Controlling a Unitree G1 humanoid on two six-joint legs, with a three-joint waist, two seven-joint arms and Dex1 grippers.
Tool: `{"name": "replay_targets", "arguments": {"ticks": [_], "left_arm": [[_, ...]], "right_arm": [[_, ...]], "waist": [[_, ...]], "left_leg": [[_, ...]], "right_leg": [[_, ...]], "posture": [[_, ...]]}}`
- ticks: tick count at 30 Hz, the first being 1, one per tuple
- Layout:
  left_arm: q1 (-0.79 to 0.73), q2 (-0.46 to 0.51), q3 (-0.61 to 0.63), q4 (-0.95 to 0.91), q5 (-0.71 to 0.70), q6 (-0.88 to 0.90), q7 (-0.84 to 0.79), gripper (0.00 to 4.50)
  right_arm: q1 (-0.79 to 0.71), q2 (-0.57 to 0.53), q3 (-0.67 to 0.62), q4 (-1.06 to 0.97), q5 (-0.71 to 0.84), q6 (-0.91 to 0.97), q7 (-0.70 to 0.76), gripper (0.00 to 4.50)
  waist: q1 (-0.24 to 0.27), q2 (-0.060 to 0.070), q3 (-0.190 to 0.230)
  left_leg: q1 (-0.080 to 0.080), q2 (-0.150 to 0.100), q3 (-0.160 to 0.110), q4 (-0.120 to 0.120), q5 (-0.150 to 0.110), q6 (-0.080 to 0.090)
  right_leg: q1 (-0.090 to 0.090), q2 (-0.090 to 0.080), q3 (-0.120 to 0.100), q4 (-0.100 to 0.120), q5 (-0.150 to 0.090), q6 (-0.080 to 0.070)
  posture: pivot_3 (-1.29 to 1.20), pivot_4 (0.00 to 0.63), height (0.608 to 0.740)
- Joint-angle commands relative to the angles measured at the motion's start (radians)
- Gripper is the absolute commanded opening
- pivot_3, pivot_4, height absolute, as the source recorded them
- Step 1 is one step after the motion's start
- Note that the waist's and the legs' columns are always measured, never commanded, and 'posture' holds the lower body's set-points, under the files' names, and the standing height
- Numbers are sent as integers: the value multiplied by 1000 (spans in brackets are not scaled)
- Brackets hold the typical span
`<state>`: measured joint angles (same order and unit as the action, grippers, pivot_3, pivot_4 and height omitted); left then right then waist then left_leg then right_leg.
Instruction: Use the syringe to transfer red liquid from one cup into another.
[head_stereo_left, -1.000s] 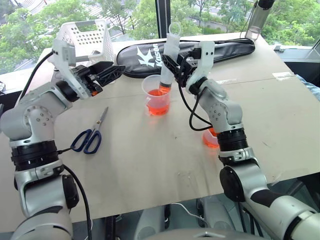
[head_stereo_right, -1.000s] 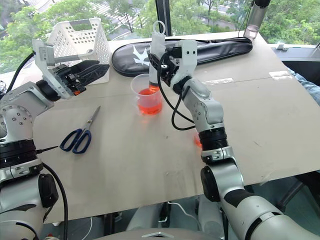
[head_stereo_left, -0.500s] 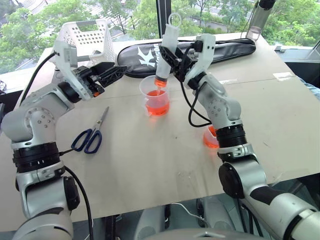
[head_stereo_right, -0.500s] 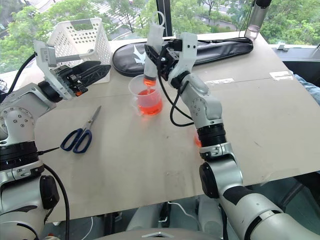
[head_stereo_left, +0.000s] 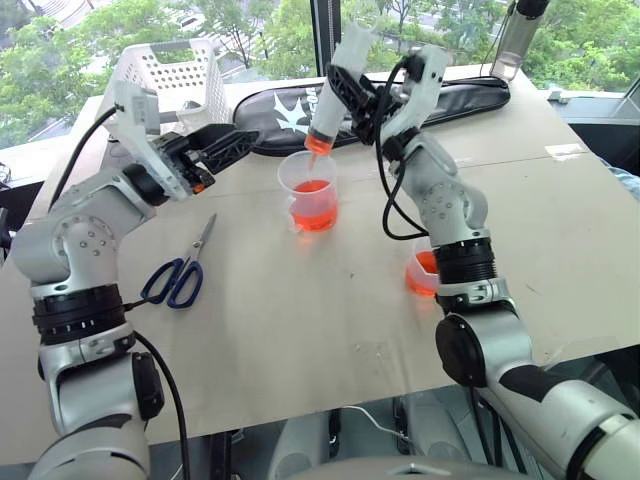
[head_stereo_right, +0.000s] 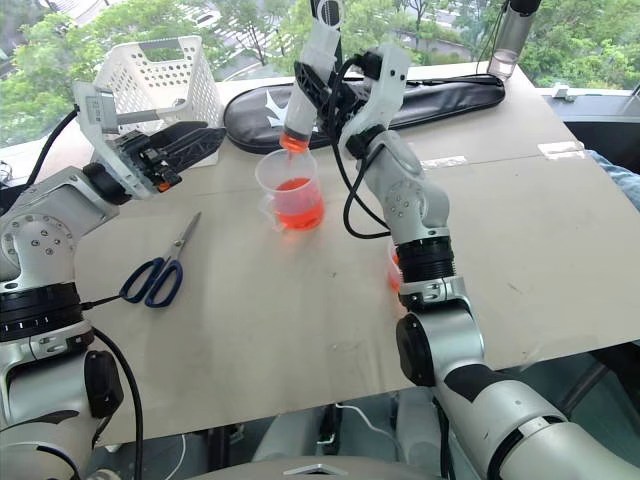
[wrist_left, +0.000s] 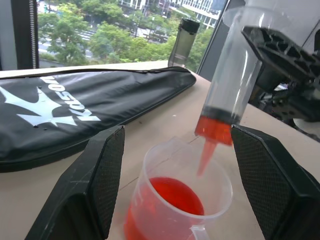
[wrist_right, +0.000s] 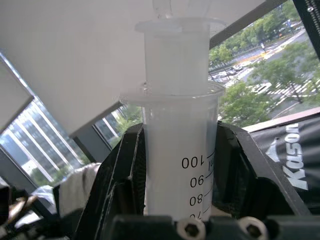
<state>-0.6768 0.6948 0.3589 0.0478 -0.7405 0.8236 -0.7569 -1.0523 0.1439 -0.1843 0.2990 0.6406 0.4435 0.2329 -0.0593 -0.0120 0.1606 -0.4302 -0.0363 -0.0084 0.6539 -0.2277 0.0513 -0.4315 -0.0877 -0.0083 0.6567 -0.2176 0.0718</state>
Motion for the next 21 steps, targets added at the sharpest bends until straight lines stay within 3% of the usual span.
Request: {"name": "replay_targets", "arguments": {"ticks": [1,8,12,13,17,21], "left_arm": [[-52,-5,-12,-57,-43,5,-19,3390],[-128,-51,-110,-94,-106,48,-101,3390],[-184,-110,-186,-101,-128,48,-163,4420],[-195,-121,-193,-91,-123,42,-167,4500],[-225,-153,-209,-52,-96,13,-164,4500],[-260,-210,-230,-12,-82,-14,-170,4500]], "right_arm": [[-40,-4,-21,-182,103,89,-34,1457],[49,-186,-52,-496,241,336,-130,1457],[130,-326,-115,-675,356,468,-218,1457],[143,-351,-124,-700,377,486,-238,1457],[181,-419,-143,-765,446,528,-292,1457],[327,-555,-166,-907,494,578,-293,1457]], "waist": [[3,0,0],[22,0,0],[28,-1,0],[27,-1,0],[8,0,0],[23,-1,0]], "left_leg": [[0,0,0,0,0,0],[-1,0,0,0,0,0],[-1,0,1,1,0,0],[-1,0,1,1,0,1],[2,1,5,0,0,1],[2,1,4,0,-1,4]], "right_leg": [[0,0,0,0,0,0],[0,0,0,-1,0,0],[1,0,0,-1,0,0],[1,0,0,-2,0,0],[1,1,5,-2,0,0],[1,1,4,-5,0,0]], "posture": [[0,150,724],[0,150,724],[0,150,724],[0,150,724],[0,150,724],[0,150,724]]}}
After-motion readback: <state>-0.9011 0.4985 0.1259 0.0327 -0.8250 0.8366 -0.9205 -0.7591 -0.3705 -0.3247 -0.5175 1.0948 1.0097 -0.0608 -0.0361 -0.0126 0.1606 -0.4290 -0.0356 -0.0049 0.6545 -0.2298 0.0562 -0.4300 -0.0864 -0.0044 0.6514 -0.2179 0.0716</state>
